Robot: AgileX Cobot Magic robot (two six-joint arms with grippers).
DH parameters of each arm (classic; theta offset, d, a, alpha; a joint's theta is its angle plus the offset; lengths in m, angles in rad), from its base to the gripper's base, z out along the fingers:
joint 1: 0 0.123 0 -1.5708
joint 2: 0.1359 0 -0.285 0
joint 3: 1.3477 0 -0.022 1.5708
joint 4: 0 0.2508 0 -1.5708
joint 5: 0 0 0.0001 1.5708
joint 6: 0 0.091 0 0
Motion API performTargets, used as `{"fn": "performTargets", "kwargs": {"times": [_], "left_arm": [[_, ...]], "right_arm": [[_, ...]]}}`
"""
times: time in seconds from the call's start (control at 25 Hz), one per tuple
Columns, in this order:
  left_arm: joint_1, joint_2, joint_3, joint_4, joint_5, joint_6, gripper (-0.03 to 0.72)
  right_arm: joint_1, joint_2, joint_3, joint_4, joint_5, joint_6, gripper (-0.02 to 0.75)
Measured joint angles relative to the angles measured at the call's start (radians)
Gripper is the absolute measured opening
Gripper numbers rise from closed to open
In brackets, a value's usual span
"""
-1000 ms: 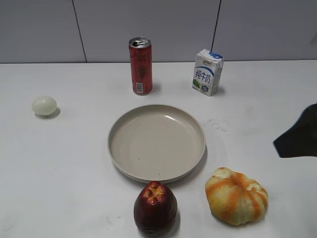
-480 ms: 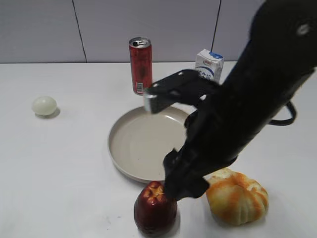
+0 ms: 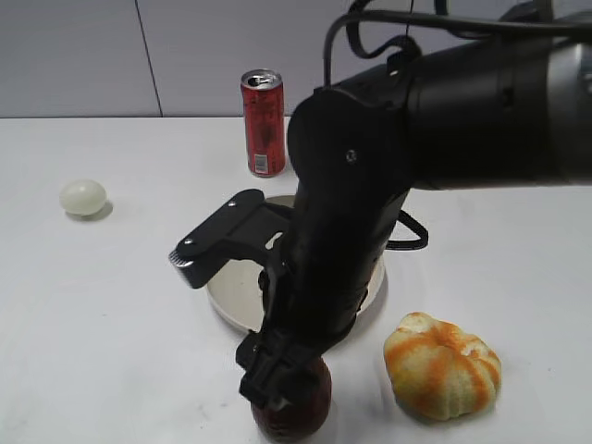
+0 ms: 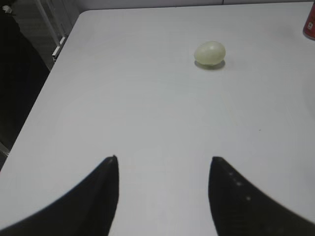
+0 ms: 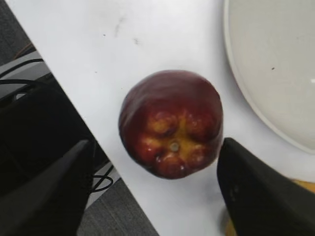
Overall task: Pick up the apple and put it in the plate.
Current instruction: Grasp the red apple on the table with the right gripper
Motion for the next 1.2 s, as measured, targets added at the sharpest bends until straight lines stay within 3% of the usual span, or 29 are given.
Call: {"fn": "performTargets", "kwargs": {"times": [0.48, 0.84, 1.2], "left_arm": [[0.000, 0.000, 0.000, 0.000, 0.000, 0.000, 0.445], [0.000, 0.000, 0.000, 0.000, 0.000, 0.000, 0.445], [0.000, 0.000, 0.000, 0.000, 0.000, 0.000, 0.445]], "right_arm": [[0.000, 0.085, -0.005, -0.023, -0.051, 0.017, 0.589], [0.000, 0.090, -0.026, -0.019, 0.006, 0.039, 0.550], [-0.010, 0.097, -0.345, -0.013, 0.158, 0.072, 0.550]]}}
